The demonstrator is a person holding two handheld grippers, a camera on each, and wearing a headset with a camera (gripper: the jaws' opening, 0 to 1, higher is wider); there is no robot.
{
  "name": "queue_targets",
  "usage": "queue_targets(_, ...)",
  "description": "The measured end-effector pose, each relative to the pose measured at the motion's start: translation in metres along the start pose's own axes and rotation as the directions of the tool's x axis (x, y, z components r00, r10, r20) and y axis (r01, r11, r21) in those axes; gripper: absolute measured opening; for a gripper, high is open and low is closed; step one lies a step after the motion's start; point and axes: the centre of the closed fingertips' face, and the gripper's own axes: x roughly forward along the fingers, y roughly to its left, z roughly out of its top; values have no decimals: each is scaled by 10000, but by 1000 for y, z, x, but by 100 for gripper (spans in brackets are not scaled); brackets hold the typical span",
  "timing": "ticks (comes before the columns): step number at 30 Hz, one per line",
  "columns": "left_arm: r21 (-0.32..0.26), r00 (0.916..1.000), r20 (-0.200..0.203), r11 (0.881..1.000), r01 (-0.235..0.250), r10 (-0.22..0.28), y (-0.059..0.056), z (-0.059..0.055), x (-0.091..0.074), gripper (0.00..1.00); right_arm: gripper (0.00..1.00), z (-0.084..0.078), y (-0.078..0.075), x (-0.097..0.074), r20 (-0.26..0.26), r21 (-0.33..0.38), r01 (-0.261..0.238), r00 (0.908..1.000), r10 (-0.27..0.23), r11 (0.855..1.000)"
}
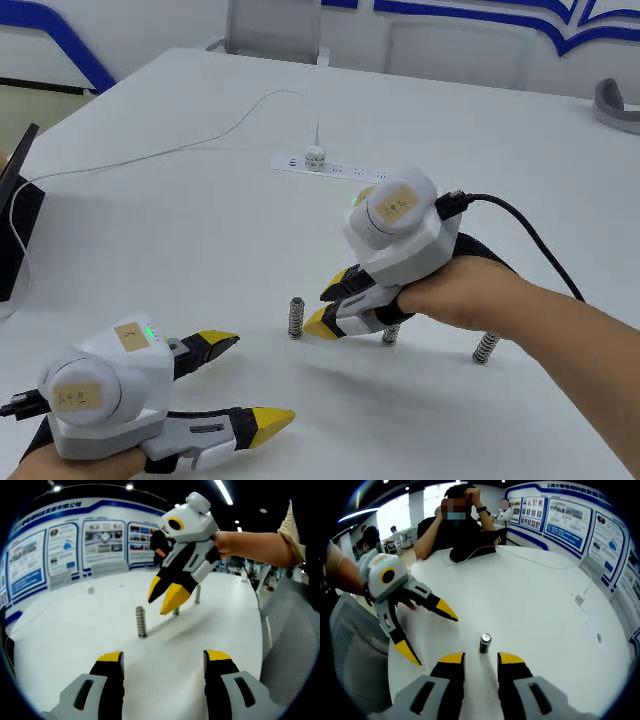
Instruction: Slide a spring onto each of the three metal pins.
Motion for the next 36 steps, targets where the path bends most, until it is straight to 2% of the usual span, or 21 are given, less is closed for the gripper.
queue_targets(18, 53, 9999, 94, 10000, 56, -57, -2, 3, 3, 66, 27, -9, 19, -21, 570, 212, 256, 9980, -268, 9994)
queue_targets(36, 67, 9998, 134, 9999, 121, -122, -5, 8, 5, 68, 29, -23, 27, -40, 975, 518, 543, 9935, -591, 9972)
